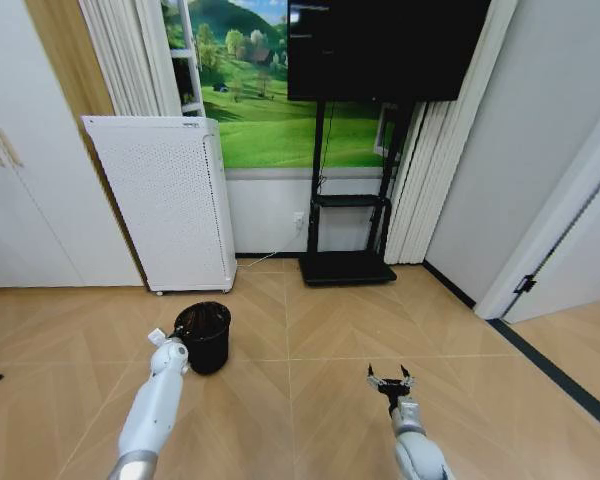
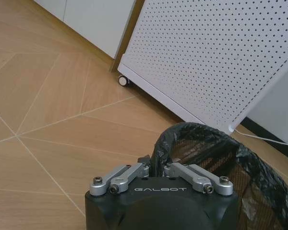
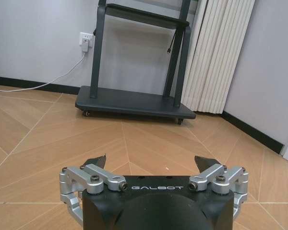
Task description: Pick up the trash bin and place the garbage on the floor into it.
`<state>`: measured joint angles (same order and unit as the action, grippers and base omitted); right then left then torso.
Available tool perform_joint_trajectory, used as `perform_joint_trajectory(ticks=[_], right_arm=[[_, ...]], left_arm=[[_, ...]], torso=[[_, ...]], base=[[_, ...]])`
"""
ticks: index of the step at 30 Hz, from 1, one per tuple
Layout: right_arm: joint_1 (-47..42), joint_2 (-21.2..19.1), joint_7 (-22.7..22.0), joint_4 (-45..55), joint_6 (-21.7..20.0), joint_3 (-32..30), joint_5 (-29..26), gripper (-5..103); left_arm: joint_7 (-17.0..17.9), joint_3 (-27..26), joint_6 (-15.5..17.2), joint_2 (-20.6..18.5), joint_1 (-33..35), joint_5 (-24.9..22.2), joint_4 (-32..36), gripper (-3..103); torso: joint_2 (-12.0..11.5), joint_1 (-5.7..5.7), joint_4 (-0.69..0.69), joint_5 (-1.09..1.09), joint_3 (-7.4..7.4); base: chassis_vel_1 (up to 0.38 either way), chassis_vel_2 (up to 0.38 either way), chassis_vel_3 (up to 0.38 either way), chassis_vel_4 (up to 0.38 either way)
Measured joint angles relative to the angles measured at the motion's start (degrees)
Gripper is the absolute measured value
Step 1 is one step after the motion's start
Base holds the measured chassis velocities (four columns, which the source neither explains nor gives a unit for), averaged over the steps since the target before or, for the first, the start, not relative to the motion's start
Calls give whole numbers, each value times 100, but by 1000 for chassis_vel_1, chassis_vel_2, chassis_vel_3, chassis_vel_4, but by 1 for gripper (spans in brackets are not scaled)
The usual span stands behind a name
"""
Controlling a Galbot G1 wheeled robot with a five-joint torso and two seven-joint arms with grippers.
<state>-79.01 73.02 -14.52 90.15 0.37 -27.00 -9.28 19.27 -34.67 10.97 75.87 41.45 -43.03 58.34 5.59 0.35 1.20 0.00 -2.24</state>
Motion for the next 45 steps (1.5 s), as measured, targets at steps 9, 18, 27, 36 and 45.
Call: perform_joint_trajectory(ticks=[9,18,27,36,45], right_arm=[[67,121,-7,-142,83,23,83,100],[181,202,-4,-10,-11,34,166,100],[262,245,-26,82,-117,-36,109,100],[816,506,1465,-212,386,-476,-491,100],[1454,382,1990,-642,546,-475,-520,100]], left_arm=[[-147,22,-175,-15,-129,203,-367,40],[-144,-83,-2,-17,482,483,462,73],[-544,-158,-59,61,1635,1702,2290,99],[-1434,216,808,-162,2842,1897,4499,100],[-1982,257,930,-466,2816,2007,4565,100]], torso=[[0,0,1,0,0],[0,0,0,-2,1],[0,0,0,5,1],[0,0,-1,2,1],[0,0,1,0,0]], base=[[0,0,0,0],[0,0,0,0],[0,0,0,0],[0,0,0,0],[0,0,0,0]])
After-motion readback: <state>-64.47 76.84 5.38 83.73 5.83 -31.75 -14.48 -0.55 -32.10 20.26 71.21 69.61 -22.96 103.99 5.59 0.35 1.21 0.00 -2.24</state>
